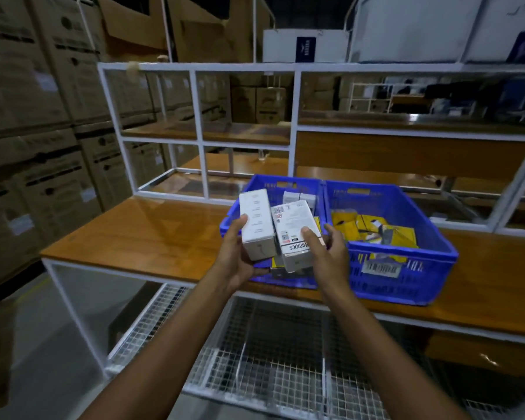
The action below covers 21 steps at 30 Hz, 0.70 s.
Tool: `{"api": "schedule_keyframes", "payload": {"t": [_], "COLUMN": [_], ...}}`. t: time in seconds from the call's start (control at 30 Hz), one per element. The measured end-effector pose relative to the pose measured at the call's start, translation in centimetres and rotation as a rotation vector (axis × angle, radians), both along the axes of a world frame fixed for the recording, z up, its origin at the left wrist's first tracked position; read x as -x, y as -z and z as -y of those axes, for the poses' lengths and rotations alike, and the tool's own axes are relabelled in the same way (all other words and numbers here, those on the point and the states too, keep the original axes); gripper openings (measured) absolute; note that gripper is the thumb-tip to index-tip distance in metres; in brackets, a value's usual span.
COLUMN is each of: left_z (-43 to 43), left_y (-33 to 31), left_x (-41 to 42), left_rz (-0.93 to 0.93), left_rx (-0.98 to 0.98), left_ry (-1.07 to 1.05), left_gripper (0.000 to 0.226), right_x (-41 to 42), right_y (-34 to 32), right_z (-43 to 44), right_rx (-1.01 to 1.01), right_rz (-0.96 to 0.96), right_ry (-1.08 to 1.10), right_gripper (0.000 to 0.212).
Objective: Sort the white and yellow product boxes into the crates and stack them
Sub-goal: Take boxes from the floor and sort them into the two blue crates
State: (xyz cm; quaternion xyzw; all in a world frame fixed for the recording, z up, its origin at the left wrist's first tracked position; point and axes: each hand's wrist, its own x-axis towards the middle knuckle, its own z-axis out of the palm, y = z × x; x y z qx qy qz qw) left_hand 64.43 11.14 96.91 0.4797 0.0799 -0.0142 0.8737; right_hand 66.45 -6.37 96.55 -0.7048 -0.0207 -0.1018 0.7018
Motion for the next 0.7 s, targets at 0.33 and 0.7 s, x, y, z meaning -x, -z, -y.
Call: {"api": "schedule_keyframes", "payload": {"t": [0.33, 0.7], "left_z": [-1.5, -2.5], "left_y": [-2.8, -2.6], "left_x": [-15.4, -22.3], "left_rz": [-0.163, -0.377], "left_rx": [0.045, 0.117], "left_ry": [-0.023, 0.07], "left_gripper": [0.057, 0.079], "right_x": [-13.1, -21.0], "right_y": [-3.1, -5.3], "right_z": [-3.8, -4.7], "right_rx": [0.238, 0.531], "right_rz": [-0.007, -0.226], "right_ry": [0.131, 0.057], "right_gripper": [0.065, 0.087]}}
